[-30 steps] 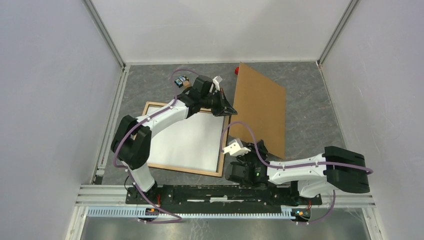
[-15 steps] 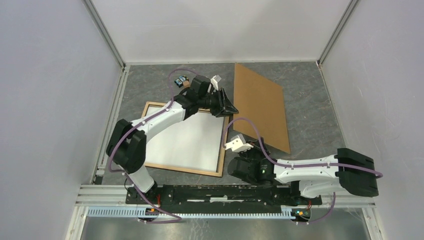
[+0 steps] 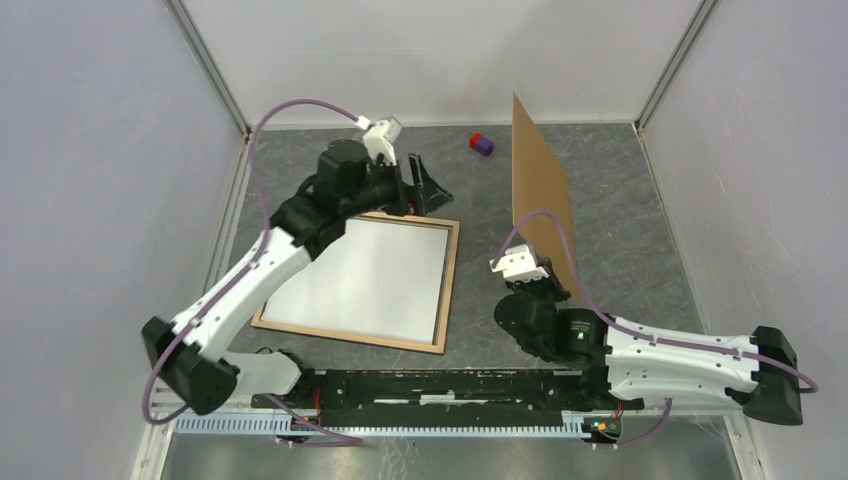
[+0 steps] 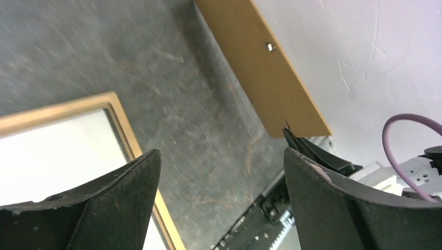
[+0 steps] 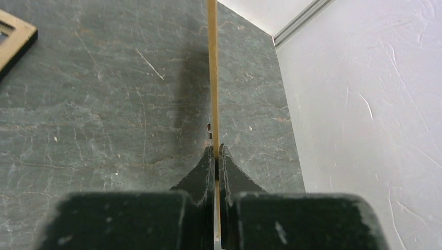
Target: Put the photo into the frame
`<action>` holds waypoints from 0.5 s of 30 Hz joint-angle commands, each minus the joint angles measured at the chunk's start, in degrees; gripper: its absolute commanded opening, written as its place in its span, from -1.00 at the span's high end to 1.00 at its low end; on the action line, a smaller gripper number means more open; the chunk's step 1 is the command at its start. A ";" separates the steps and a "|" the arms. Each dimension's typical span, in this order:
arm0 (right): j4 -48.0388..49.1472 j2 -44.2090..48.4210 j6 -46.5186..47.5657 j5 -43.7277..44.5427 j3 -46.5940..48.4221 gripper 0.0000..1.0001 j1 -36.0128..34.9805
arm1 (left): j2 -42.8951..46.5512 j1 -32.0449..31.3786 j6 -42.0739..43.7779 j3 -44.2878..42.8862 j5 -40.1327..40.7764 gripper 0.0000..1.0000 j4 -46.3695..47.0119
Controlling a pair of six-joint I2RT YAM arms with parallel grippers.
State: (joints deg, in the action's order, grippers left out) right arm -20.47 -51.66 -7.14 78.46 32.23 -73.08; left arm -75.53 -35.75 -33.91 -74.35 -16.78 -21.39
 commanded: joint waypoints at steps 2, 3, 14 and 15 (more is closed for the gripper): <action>4.39 5.19 5.89 -0.72 8.26 1.00 0.12 | 11.83 -0.03 13.20 -1.93 14.53 -0.87 -1.56; 4.87 5.57 6.52 -1.35 9.70 1.00 0.17 | 13.75 -0.03 14.52 -1.44 15.97 -0.87 -1.42; 10.01 3.86 1.27 -13.85 25.85 1.00 7.97 | 21.83 -0.02 20.33 7.37 21.38 -0.91 3.13; 9.98 2.86 0.83 -16.86 27.47 1.00 9.33 | 21.80 -0.03 20.29 7.57 21.06 -0.91 3.11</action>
State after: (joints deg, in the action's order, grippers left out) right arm -15.42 -47.13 -3.31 71.13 53.25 -68.29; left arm -52.45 -35.75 -18.15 -68.12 2.96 -19.59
